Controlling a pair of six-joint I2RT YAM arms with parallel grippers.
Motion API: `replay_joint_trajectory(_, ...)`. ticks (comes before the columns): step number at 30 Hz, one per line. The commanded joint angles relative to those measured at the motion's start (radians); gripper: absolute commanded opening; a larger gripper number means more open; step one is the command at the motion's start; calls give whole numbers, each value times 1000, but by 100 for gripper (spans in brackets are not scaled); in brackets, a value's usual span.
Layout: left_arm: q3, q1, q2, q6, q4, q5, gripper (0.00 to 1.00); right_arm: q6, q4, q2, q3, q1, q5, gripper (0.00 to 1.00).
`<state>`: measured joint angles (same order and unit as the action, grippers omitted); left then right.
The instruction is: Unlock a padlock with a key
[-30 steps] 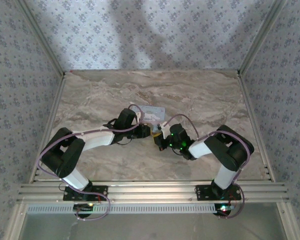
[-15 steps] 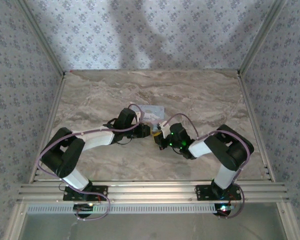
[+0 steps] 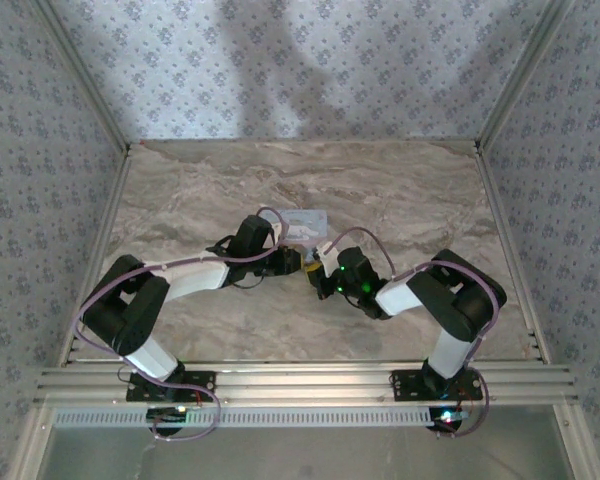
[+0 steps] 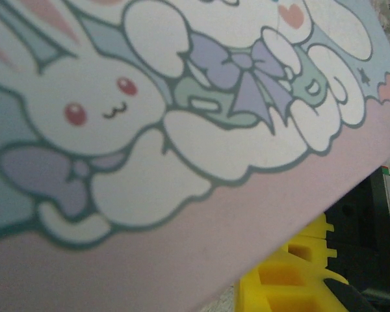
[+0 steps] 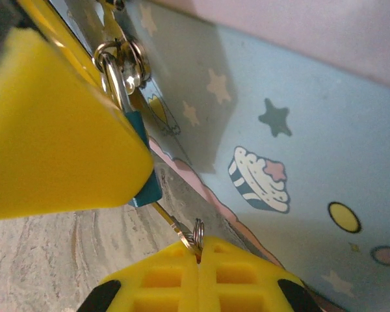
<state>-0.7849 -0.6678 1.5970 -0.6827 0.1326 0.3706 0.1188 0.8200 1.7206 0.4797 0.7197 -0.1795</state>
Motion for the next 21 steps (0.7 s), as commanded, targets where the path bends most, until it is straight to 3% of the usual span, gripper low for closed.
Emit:
replay_joint_trajectory(1,-25,-16,-8,11,9,56,24,10,76,-10,24,-3,-12,0)
replay_joint_trajectory(21,-20,-15,15,19,1,12,23,44,94,-37,5,-13,-59,0)
